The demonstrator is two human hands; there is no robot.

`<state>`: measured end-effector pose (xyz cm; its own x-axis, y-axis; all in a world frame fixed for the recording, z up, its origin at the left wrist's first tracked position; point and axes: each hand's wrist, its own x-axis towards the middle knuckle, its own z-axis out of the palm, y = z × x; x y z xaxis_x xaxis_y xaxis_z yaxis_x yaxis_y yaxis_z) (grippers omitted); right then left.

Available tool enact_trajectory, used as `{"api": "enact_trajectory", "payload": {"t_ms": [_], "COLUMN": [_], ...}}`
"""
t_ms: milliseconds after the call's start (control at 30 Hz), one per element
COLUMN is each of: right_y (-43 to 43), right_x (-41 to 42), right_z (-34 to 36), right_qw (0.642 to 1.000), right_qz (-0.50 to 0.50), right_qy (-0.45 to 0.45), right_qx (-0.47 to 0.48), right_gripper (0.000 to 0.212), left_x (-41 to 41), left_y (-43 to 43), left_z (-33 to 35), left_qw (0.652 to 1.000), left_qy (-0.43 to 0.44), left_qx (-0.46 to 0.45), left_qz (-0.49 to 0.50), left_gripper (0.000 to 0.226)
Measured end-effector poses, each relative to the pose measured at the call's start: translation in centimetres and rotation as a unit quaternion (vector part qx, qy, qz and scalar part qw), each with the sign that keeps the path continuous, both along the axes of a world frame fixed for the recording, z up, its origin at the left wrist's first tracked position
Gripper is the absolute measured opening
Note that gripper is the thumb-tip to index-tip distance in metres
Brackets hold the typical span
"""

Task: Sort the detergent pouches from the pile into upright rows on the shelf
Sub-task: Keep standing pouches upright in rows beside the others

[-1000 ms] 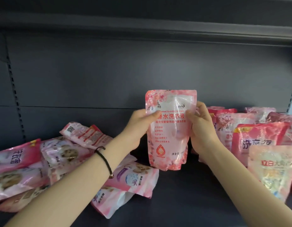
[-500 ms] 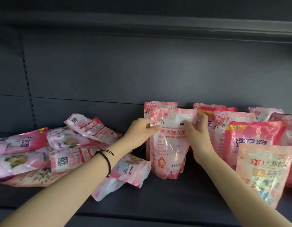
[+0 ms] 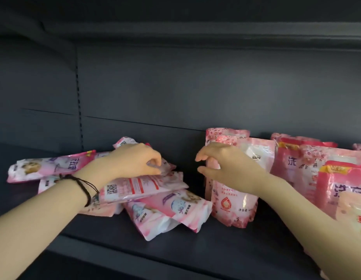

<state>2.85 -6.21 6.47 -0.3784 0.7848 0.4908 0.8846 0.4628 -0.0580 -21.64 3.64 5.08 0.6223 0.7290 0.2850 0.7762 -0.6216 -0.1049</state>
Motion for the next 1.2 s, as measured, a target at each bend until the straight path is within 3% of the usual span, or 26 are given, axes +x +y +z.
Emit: {"api": "enact_trajectory", "payload": {"t_ms": [200, 333, 467, 533, 633, 700, 833, 933, 1033, 1100, 1167, 1200], "right_y": [3.7, 7.1, 9.0, 9.2, 9.5, 9.5, 9.2, 8.5, 7.8, 7.4, 7.2, 7.1], "right_x": [-3.8, -5.8, -6.4, -6.4, -6.5, -6.9, -8.7, -10.0, -11.1, -11.9, -12.4, -12.3], "right_z": [-1.1, -2.8, -4.1, -4.3, -3.9, -3.1, -0.2, 2.5, 4.3, 4.6, 4.4, 4.0], "right_qw": [0.973, 0.936, 0.905, 0.909, 0.935, 0.944, 0.941, 0.932, 0.933, 0.935, 0.927, 0.922], "right_qz": [-0.059, -0.173, -0.198, -0.207, -0.215, -0.201, -0.187, -0.148, -0.114, -0.088, -0.065, -0.060], "right_qy": [-0.023, -0.086, 0.038, 0.052, -0.005, 0.028, 0.131, 0.226, 0.278, 0.309, 0.352, 0.369], "right_qx": [-0.221, -0.295, -0.376, -0.359, -0.281, -0.261, -0.251, -0.240, -0.196, -0.152, -0.112, -0.100], "right_gripper": [0.042, 0.046, 0.046, 0.042, 0.034, 0.024, 0.031, 0.029, 0.029, 0.021, 0.007, 0.014], "left_x": [-4.4, -5.5, -5.5, -5.2, -4.3, -3.3, -1.3, -0.6, -1.6, -3.0, -4.8, -5.7], "left_y": [1.8, 2.9, 3.3, 3.2, 2.6, 2.0, 0.4, -0.8, -0.7, 0.0, 1.2, 1.9], "left_z": [-0.6, -1.3, -2.0, -2.2, -2.7, -3.0, -3.9, -4.2, -2.7, -1.3, -0.1, 0.3], "left_qw": [0.995, 0.996, 0.993, 0.990, 0.985, 0.986, 0.997, 0.983, 0.973, 0.973, 0.968, 0.957], "left_qy": [0.061, 0.026, -0.029, -0.036, -0.048, -0.049, -0.025, -0.056, -0.091, -0.149, -0.234, -0.286], "left_qx": [-0.030, -0.072, -0.111, -0.123, -0.142, -0.122, 0.028, 0.157, 0.207, 0.178, 0.094, 0.037], "left_qz": [0.069, 0.038, -0.024, -0.049, -0.085, -0.102, -0.074, -0.078, -0.037, -0.003, 0.014, 0.016], "left_gripper": [0.039, 0.039, 0.042, 0.048, 0.057, 0.059, 0.065, 0.051, 0.034, 0.035, 0.040, 0.042]}}
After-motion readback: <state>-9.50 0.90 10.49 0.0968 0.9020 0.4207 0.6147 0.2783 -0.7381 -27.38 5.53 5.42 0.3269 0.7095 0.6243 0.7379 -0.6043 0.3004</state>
